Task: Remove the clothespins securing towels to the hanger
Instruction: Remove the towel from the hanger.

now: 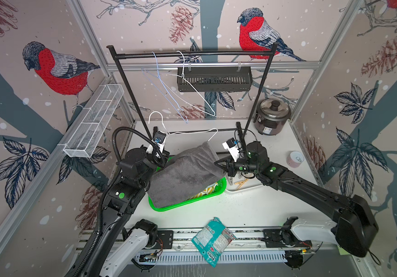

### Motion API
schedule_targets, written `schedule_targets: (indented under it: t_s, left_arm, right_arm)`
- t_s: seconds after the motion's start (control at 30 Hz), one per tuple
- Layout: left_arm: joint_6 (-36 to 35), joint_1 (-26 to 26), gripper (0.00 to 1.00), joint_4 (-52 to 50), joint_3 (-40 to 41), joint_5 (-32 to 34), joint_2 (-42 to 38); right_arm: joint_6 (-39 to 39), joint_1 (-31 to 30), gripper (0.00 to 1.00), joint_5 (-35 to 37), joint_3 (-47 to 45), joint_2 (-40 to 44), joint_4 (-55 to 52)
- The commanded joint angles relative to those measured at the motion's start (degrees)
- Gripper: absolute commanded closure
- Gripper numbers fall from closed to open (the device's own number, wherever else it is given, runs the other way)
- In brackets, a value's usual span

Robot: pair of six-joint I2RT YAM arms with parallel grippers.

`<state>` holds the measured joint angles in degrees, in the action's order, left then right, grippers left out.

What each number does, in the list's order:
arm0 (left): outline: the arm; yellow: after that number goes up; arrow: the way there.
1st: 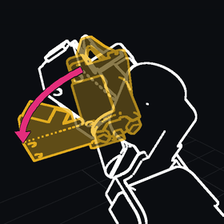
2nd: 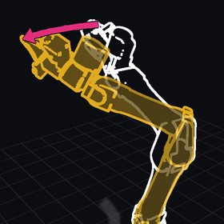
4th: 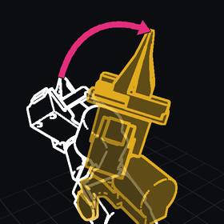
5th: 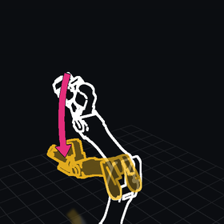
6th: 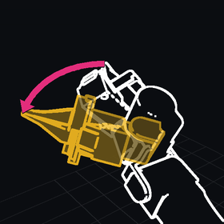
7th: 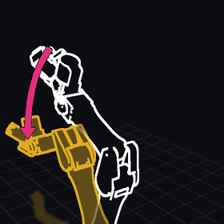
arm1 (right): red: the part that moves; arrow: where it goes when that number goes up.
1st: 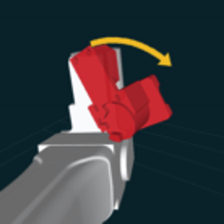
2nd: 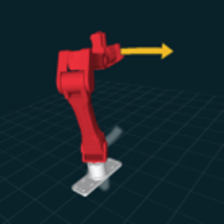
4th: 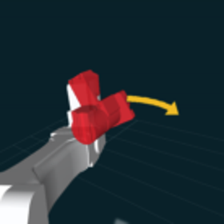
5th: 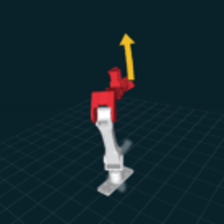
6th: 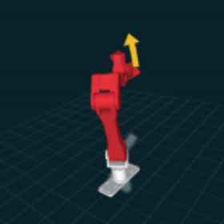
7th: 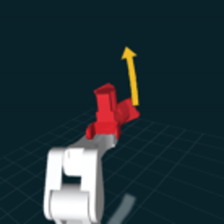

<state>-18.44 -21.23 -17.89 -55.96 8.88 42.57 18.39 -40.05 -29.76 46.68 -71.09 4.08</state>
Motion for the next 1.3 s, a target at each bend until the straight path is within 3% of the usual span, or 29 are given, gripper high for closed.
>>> schedule_targets:
  t_s: [0.0,0.27,0.47,0.73,0.97,1.17,1.27]
  left_arm:
    - [1.13,0.32,1.0,6.49,-1.68,4.66,-0.01]
    - [0.77,0.31,1.0,6.06,-3.54,4.57,0.15]
    - [-0.01,0.31,1.0,6.63,-2.52,1.43,-0.71]
    - [-0.62,0.32,1.0,6.04,-1.47,-2.47,-2.08]
    - [-0.64,0.32,1.0,3.88,-1.47,-5.72,-4.49]
    - [-0.81,0.32,1.0,2.25,-1.52,-4.93,-5.87]
    - [-1.01,0.32,1.0,1.93,-1.52,-5.5,-6.12]
  right_arm:
    - [-1.67,0.65,0.99,7.07,-2.65,1.83,-7.93]
    - [-2.66,5.04,0.99,12.34,-4.93,1.45,-13.14]
    - [-3.24,3.94,0.99,3.21,-4.5,2.13,-7.26]
    - [-3.57,0.64,0.99,-1.27,-1.29,4.46,0.16]
    - [-5.24,-3.58,0.98,-13.6,3.46,3.22,5.2]
    - [-7.43,-6.49,0.94,-14.1,3.88,2.76,5.95]
    - [-7.34,-6.41,0.92,-10.63,4.83,-0.41,3.02]
